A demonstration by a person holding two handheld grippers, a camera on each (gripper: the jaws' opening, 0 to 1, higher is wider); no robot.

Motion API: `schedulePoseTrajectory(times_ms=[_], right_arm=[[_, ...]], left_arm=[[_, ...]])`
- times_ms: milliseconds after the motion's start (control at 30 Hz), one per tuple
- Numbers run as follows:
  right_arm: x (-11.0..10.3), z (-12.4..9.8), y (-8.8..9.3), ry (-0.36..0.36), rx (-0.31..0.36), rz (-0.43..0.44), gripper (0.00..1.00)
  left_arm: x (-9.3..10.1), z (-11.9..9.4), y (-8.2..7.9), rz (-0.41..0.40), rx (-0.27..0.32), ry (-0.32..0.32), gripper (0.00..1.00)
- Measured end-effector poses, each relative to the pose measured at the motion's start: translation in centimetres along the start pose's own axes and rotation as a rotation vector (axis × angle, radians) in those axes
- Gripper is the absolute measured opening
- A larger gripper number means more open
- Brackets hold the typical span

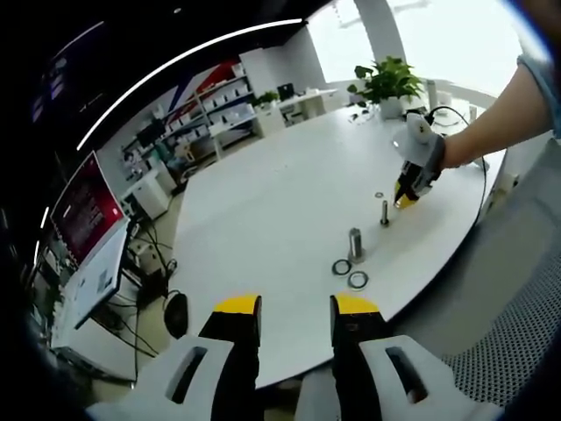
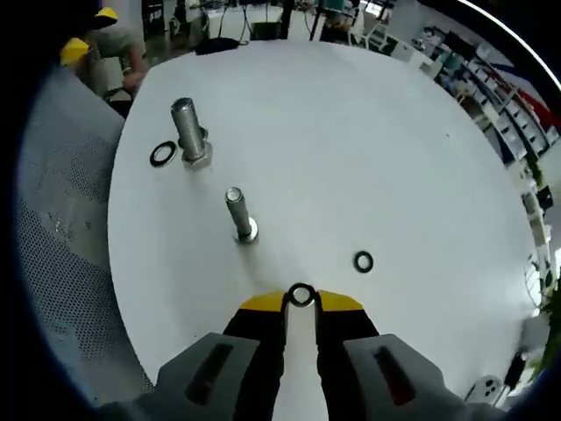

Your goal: Place the washer onto the threaded stud by aligning its center hole with the stud, sliding it down to the base, and recovering from edge contact or off-axis alignment until the washer reaches the visible bottom stop.

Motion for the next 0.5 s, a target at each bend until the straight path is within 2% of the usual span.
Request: schedulePoseTrajectory(times_ms=[67, 233, 500], right_arm=[[0.1, -0.6, -0.7, -0.018, 0.005, 0.027, 0.13], [0.3, -2.3, -2.7, -0.055, 0.023, 0.025, 0.13], [-0.1, -3.6, -3.6, -0.089, 0.021, -0.002, 0.13]], left_arm=[[0.0, 0.0, 0.0, 0.001, -0.001, 0.0, 0.29], [0.0, 0.0, 0.0, 0.0, 0.002, -0.001, 0.29], [0.1, -0.1, -0.3, -0.001, 0.013, -0.003, 0.29]])
Point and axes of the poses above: the point that each gripper's makers call its tool centre point, and the gripper's own axes: z roughly forward along the fingers, x roughly to its right, y roughly out of its underside, the point moved 5 cm from there along -z, roughly backward along the fingers
